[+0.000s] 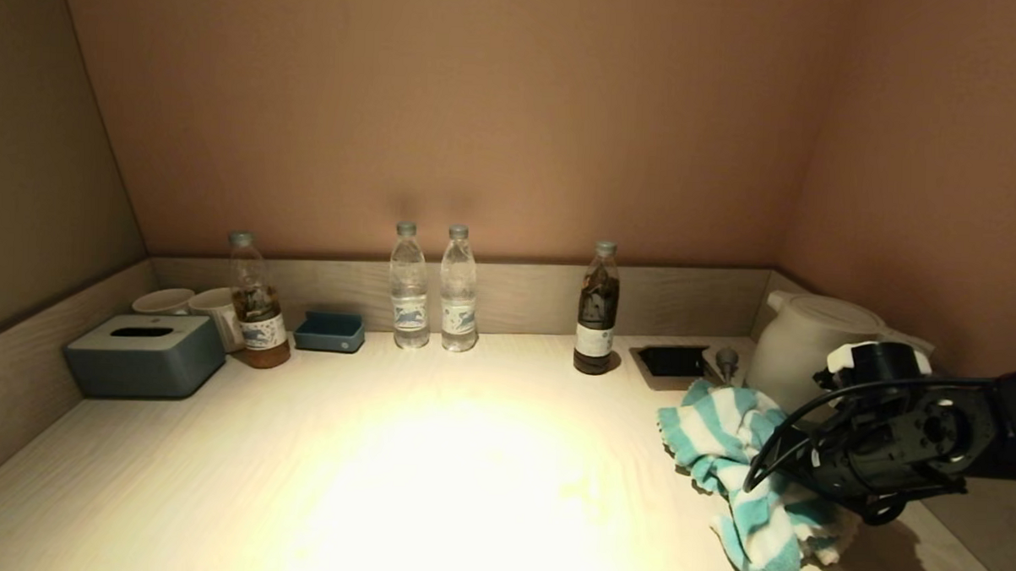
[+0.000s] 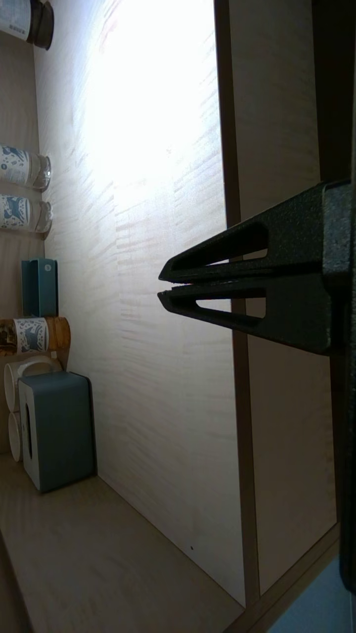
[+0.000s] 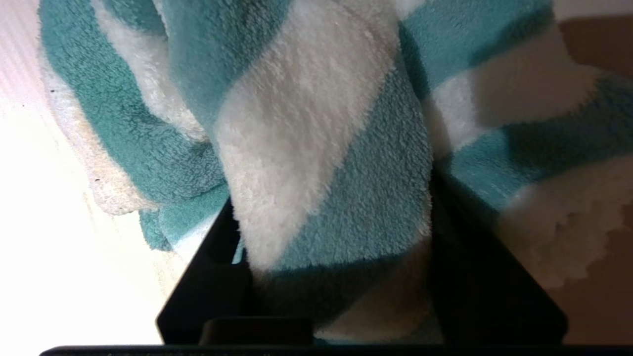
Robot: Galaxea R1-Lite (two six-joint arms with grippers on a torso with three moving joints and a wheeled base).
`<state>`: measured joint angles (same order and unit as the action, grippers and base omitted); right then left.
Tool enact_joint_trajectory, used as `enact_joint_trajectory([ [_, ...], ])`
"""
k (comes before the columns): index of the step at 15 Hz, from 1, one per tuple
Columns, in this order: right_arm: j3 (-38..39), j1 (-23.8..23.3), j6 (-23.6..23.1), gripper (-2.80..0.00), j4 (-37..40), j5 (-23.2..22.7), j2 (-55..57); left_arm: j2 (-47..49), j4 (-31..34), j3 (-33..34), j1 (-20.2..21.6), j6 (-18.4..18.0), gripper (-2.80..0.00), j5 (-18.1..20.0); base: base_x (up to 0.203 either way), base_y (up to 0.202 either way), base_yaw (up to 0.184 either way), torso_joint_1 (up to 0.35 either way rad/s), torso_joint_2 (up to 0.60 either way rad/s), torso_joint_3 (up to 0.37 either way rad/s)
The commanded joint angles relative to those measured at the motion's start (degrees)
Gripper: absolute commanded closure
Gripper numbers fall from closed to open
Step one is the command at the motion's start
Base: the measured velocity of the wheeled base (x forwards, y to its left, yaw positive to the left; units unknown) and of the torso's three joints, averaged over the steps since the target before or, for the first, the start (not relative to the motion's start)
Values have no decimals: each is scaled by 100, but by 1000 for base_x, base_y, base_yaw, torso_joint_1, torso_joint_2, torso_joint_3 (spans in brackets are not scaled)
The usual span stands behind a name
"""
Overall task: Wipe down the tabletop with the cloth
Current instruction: Pick up the tablecloth
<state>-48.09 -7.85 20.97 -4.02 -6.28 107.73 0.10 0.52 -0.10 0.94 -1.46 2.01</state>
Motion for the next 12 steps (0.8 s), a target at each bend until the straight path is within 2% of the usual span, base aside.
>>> enact_joint_trajectory([
  [1,15,3,22,0,5,0,-180,-1,0,1,3,5,0,1,0,0,0,0,0,0],
  [7,22,148,89,0,42,4,-861,-1,0,1,3,-3,0,1,0,0,0,0,0,0],
  [12,22,595,81,0,42,4,-2013,-1,0,1,3,5,0,1,0,0,0,0,0,0],
])
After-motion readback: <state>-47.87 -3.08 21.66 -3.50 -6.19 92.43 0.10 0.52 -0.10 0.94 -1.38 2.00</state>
